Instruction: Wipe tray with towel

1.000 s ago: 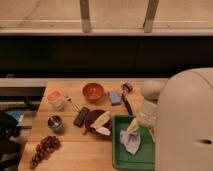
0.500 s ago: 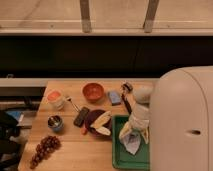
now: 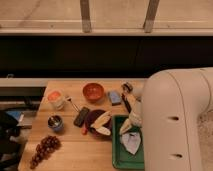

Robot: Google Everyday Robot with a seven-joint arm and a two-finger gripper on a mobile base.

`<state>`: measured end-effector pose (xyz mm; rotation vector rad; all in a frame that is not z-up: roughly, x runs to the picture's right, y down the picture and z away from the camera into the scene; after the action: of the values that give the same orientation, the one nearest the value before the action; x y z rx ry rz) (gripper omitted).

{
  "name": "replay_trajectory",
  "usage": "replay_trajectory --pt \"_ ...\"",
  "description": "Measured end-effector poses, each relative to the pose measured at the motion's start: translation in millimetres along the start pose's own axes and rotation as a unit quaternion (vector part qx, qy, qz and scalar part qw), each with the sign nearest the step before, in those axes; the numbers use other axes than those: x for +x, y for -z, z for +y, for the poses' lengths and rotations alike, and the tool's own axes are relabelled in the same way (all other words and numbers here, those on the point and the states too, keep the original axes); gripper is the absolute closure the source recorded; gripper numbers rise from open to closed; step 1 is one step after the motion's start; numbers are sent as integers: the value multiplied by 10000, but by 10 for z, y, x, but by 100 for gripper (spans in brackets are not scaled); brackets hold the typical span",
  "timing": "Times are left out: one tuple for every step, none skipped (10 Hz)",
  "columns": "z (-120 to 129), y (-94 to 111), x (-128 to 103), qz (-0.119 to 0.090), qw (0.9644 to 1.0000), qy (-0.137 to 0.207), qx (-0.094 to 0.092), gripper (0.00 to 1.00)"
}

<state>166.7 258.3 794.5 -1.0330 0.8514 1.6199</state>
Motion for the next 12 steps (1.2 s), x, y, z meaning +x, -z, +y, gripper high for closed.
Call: replay_trajectory --pt "-22 -7 -18 20 10000 -19 -51 36" --pt "-44 11 -24 26 9999 -46 -99 48" --pt "-64 26 -19 19 9999 -57 -120 56" --pt "-77 66 -6 -15 9999 -57 -147 66" --pt "-82 104 15 -52 9998 -45 -167 78" --pt "-74 129 36 -93 9998 -20 -181 88" --pt "-73 173 72 -149 9997 0 -193 96" --pt "-78 194 101 -185 9996 11 -196 100" --pt "-70 234 130 -247 9995 28 -206 100" --pt "-79 261 156 -288 9994 26 -200 100" --pt "-103 256 167 -295 9994 -6 -180 100" --pt "-140 274 157 -322 9993 -103 -174 100"
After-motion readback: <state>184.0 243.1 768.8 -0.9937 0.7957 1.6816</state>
